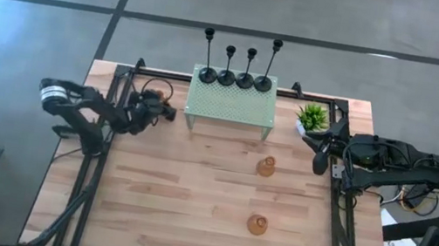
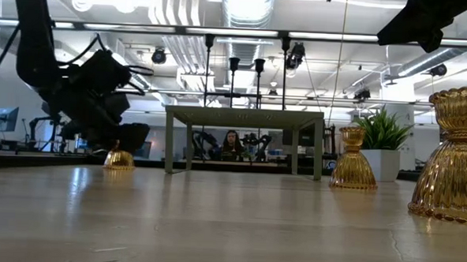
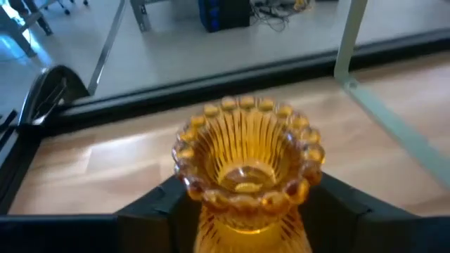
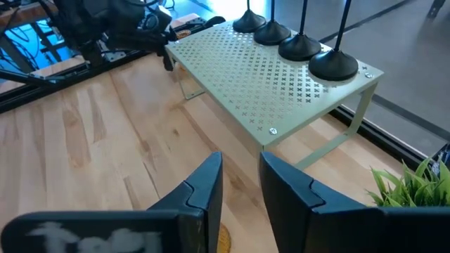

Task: Pick & Place candle stick holders
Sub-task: Put the top orange candle holder on the shelf in front of the black candle holder

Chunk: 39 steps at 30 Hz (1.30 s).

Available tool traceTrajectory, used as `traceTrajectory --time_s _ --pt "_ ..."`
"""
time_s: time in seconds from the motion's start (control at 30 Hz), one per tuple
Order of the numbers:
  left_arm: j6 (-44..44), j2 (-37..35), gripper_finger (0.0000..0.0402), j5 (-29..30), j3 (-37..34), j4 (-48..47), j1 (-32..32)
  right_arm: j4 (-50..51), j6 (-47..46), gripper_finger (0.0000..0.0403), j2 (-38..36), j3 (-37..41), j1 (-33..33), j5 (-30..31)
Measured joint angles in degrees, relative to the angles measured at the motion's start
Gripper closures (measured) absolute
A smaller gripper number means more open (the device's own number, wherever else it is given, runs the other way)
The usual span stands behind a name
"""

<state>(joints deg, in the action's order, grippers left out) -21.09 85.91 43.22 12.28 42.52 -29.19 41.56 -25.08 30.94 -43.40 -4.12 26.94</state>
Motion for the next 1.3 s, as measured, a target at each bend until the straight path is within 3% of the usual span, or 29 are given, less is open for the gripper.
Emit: traceTrajectory --time_s 0.17,0.43,0.7,0.83,1.03,1.3 --pt "0.44 1.47 0.0276 1.78 2.23 0.57 0.00 0.00 0.01 0.0322 0.00 0.00 0.02 0.00" --pt "5.15 -1.10 0.0276 2.73 2.79 -1.57 -0.07 0.00 0.01 0.0335 0.01 0.01 0.00 0.00" --pt "5.45 -11.03 0.0276 1.36 2.68 -6.75 -0.07 0.00 0.00 0.0323 0.02 0.00 0.01 0.00" --pt "8.09 -18.56 0.0276 -3.43 2.68 -12.76 -0.05 0.00 0.02 0.0316 0.00 0.00 0.01 0.00" --pt "9.65 -31.29 0.0276 -16.90 3.30 -21.25 -0.02 0.00 0.00 0.0311 0.00 0.00 0.00 0.00" --pt "9.14 -42.94 0.0276 -33.89 10.79 -32.08 0.22 0.00 0.01 0.0326 0.02 0.00 0.01 0.00"
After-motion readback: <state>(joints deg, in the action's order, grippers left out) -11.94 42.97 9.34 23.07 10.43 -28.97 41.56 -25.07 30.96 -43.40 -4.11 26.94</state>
